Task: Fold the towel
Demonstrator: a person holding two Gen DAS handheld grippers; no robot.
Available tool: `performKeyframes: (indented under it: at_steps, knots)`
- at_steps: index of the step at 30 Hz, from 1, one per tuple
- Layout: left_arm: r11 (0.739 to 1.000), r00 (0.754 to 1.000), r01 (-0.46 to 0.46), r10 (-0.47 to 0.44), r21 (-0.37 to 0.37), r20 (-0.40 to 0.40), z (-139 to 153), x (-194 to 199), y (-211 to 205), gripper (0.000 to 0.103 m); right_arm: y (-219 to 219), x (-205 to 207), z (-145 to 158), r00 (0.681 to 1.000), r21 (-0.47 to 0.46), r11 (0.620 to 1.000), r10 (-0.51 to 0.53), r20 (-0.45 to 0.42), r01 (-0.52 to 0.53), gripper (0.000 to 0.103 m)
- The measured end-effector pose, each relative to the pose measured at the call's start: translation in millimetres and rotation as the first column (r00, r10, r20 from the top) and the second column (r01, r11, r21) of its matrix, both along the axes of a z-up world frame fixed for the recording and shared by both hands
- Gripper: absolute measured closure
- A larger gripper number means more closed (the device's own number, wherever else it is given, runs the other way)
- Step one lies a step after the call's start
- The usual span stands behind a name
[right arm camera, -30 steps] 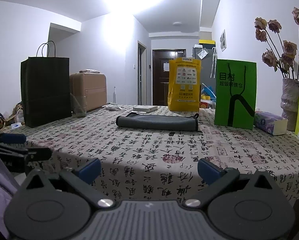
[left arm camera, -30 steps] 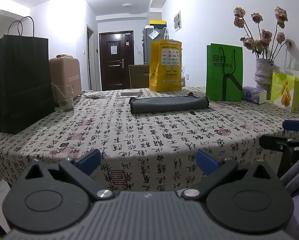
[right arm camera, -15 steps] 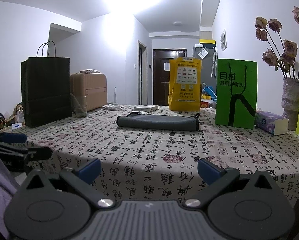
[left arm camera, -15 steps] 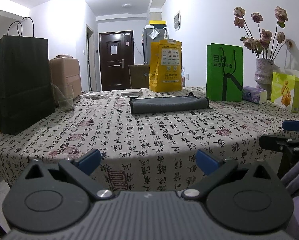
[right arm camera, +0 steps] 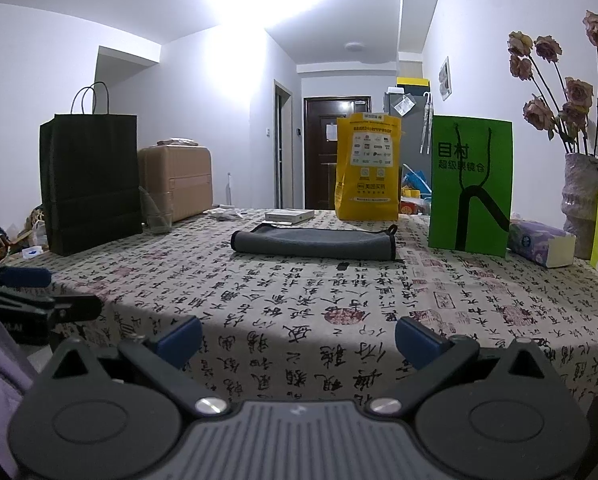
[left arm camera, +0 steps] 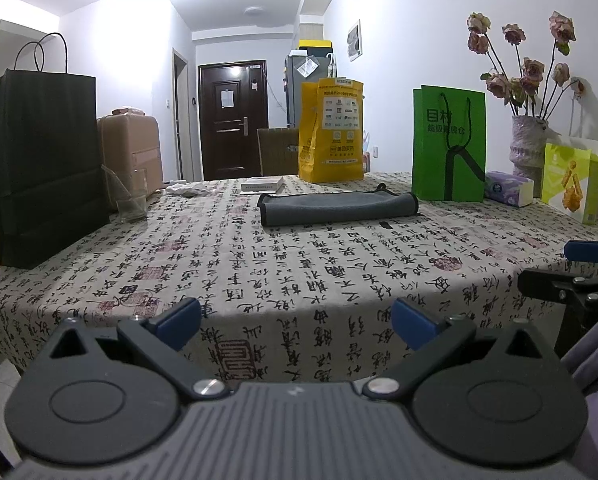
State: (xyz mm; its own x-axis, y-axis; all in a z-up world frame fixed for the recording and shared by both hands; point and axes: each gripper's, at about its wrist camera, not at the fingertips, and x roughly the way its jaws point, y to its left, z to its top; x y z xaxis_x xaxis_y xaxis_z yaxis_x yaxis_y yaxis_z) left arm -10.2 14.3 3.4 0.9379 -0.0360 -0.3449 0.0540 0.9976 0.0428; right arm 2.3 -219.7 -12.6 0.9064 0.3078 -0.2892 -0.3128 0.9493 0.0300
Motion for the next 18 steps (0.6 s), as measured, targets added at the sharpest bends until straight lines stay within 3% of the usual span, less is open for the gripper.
performKeyframes:
  at_steps: [18]
  knots:
    - [1.0,1.0,0.003,-0.003,0.0,-0.003,-1.4,0.7,-1.1,0.0,0.6,-0.6,-0.9,1.0,0.003,1.0,0.004,-0.005,-0.004,0.0]
